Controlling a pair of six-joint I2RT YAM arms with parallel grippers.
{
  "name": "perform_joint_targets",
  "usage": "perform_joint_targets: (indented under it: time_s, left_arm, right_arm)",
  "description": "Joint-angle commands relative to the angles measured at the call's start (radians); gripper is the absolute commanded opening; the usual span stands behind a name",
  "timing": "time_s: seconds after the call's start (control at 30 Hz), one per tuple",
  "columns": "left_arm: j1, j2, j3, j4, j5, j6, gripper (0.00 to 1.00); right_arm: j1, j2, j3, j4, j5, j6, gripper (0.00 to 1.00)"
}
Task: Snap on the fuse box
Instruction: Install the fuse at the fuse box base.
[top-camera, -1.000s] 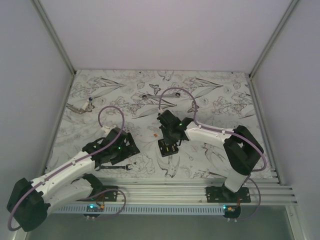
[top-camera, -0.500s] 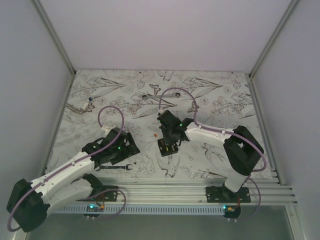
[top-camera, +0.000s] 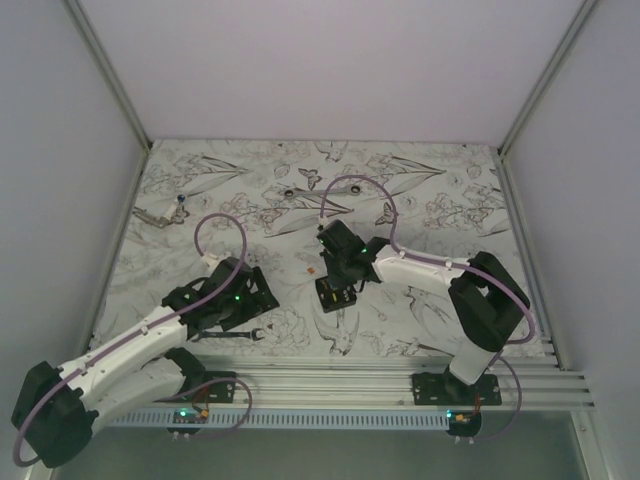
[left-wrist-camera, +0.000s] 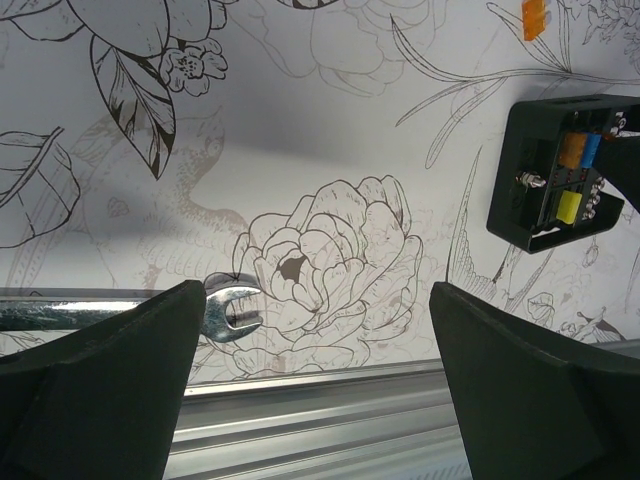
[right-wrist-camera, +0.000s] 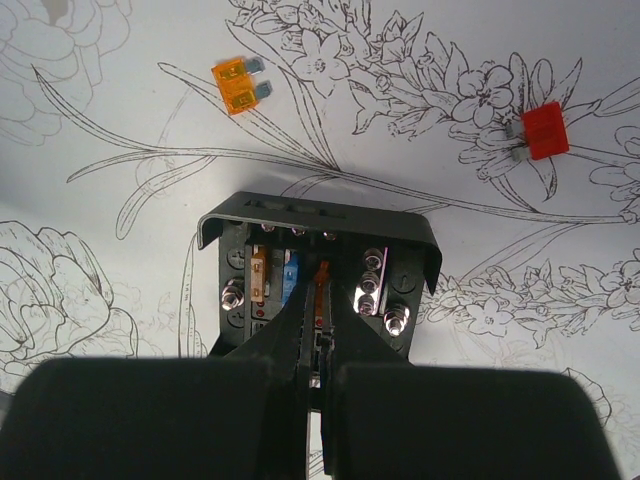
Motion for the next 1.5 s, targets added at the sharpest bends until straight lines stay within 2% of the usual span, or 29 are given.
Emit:
perform_joint_targets:
  time_s: [0.0,0.3,0.4,0.63,1.47]
  left_arm:
    - [-0.001,-0.028,-0.024,-0.036,0.016,0.001,0.99]
    - [-0.001,-0.050,-0.028,-0.039,0.011,0.000,0.99]
    - [-0.001,-0.050,-0.028,-0.038,0.014,0.000,0.99]
    - [-0.001,-0.051,-0.026,-0.039,0.010,0.003,0.99]
    - [-0.001,-0.039,-0.023,-0.038,0.004,0.007,0.99]
  right_arm:
    - [-0.019,0.125,-0.080,-0.176,0.069,-0.027,0.00]
    - [0.006,0.008,0.011,-0.202,0.046,-0.049,0.00]
    - [0.009,-0.009,0.028,-0.196,0.021,-0.058,0.03]
    - [0.013,-0.033,0.054,-0.191,-0.014,-0.063,0.13]
    - [0.014,-0.075,0.062,-0.190,0.010,-0.059,0.22]
